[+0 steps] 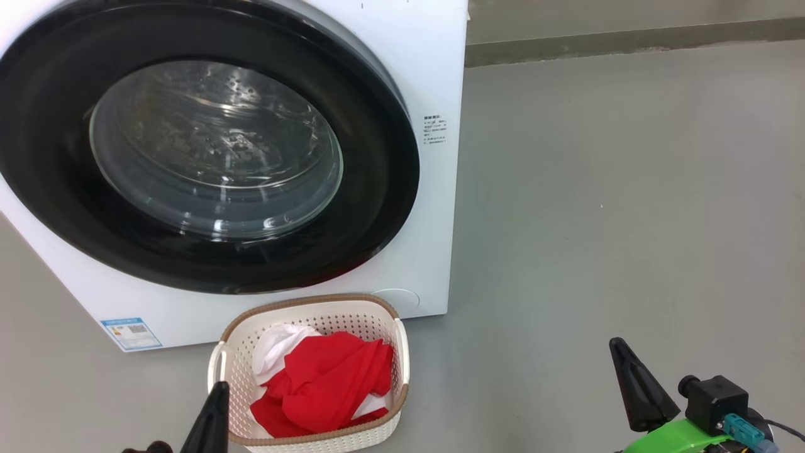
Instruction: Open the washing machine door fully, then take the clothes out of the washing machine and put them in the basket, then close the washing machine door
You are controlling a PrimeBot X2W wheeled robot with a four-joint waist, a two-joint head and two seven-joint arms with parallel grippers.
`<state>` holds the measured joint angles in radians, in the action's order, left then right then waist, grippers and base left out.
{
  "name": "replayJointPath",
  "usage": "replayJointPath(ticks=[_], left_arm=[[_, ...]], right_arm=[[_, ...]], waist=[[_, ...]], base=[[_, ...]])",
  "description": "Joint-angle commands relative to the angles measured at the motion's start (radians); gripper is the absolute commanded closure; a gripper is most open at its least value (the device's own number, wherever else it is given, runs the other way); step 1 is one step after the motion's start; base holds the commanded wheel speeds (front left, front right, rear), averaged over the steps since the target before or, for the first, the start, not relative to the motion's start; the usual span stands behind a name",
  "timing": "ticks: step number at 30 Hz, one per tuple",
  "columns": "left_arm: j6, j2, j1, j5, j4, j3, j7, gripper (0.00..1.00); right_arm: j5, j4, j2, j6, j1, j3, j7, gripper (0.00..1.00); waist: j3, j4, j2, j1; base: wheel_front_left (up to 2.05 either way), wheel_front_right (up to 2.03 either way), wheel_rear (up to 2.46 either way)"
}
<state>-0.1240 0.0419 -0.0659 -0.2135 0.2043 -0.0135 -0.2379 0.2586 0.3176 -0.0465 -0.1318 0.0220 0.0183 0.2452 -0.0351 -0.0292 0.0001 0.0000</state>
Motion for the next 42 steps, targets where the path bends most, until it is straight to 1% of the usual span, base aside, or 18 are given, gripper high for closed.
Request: replayJointPath(ticks=[1, 4, 7, 9, 37, 38, 39, 42], left_arm=[[0.0, 0.005, 0.02, -0.027, -0.023, -0.008, 0.004, 1.0], [0.0, 0.005, 0.023, -0.061, -0.023, -0.011, 0.013, 1.0], [-0.001, 0.005, 0.026, -0.095, -0.021, -0.013, 0.021, 1.0], [-0.001, 0.005, 0.029, -0.117, -0.019, -0.014, 0.027, 1.0], [-0.002, 0.006, 0.064, -0.423, -0.005, -0.034, 0.104, 1.0], [-0.002, 0.006, 0.066, -0.434, -0.004, -0.035, 0.107, 1.0], [-0.002, 0.006, 0.069, -0.468, -0.003, -0.038, 0.116, 1.0], [-0.002, 0.006, 0.072, -0.49, -0.002, -0.039, 0.121, 1.0]], right_arm=[[0.031, -0.027, -0.003, 0.0, -0.028, -0.003, -0.003, 1.0], [0.064, -0.03, -0.003, 0.0, -0.03, -0.006, -0.012, 1.0], [0.097, -0.031, -0.003, 0.0, -0.032, -0.01, -0.021, 1.0], [0.118, -0.031, -0.003, 0.0, -0.034, -0.012, -0.027, 1.0], [0.413, -0.041, -0.003, 0.0, -0.058, -0.041, -0.106, 1.0], [0.423, -0.041, -0.003, 0.0, -0.058, -0.042, -0.109, 1.0], [0.456, -0.042, -0.003, 0.0, -0.061, -0.045, -0.118, 1.0], [0.478, -0.043, -0.003, 0.0, -0.063, -0.047, -0.124, 1.0]], waist=[[0.0, 0.0, -0.0001, 0.0008], [-0.001, 0.001, -0.0001, 0.0023], [0.001, 0.002, -0.0001, 0.0005], [0.003, 0.002, -0.0001, 0.0002], [0.011, 0.009, -0.0001, 0.0], [0.012, 0.009, -0.0001, 0.0], [0.013, 0.01, -0.0001, 0.0], [0.013, 0.01, -0.0001, 0.0]], base=[[0.0, 0.0, 0.0], [0.0, 0.0, 0.0], [0.0, 0.0, 0.0], [0.0, 0.0, 0.0], [0.0, 0.0, 0.0], [0.0, 0.0, 0.0], [0.0, 0.0, 0.0], [0.0, 0.0, 0.0]])
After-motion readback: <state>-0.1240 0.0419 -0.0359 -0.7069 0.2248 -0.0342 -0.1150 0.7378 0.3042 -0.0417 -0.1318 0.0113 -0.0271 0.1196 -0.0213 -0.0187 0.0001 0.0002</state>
